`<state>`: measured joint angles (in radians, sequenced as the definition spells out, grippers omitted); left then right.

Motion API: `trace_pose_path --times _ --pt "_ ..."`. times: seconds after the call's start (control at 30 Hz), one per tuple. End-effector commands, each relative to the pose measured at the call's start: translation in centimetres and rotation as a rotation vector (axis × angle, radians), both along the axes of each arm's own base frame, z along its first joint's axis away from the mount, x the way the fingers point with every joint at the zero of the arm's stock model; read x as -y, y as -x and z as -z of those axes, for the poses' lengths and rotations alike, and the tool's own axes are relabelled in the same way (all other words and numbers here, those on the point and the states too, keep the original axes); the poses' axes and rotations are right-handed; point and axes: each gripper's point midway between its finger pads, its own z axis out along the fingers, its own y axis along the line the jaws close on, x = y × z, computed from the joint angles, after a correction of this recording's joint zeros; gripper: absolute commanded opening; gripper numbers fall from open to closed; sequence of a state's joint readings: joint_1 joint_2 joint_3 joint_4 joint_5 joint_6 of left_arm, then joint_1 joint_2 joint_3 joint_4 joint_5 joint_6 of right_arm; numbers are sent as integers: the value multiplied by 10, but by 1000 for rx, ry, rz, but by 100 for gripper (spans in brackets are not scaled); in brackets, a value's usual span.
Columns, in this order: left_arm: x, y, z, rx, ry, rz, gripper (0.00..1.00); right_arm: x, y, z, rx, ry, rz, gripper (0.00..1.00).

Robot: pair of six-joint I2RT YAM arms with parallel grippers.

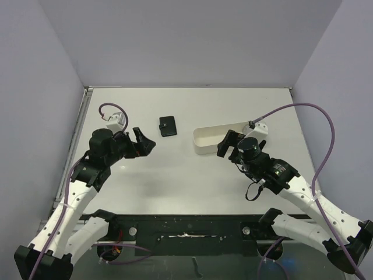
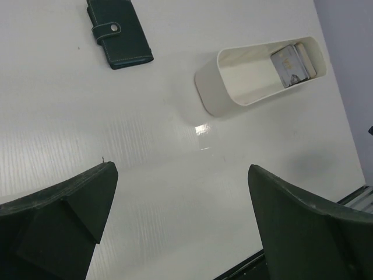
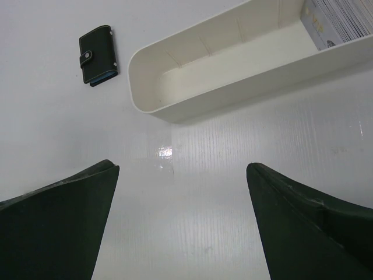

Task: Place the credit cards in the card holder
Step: Pick up the card holder from the center of the board.

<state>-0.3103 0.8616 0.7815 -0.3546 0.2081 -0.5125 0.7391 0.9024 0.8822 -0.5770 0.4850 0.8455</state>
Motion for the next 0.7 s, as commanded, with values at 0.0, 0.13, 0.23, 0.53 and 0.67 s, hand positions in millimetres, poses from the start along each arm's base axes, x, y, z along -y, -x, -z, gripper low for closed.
trace_pose_path --times 0.0,0.13,0.23,0.53,0.67 --pt "-2 -6 -38 139 35 -13 98 -1 -6 -15 56 -40 8 98" --pt "-10 -12 -40 158 14 -60 98 -2 -5 -15 54 -42 3 98" --pt "-14 -22 -37 156 -23 -85 97 -2 -5 -14 56 -38 0 98" --pt "-39 -97 -16 30 -145 -282 75 0 -7 -18 84 -8 -18 98" --pt "-34 -144 5 -19 -79 -313 52 3 -6 -24 101 -8 -15 98"
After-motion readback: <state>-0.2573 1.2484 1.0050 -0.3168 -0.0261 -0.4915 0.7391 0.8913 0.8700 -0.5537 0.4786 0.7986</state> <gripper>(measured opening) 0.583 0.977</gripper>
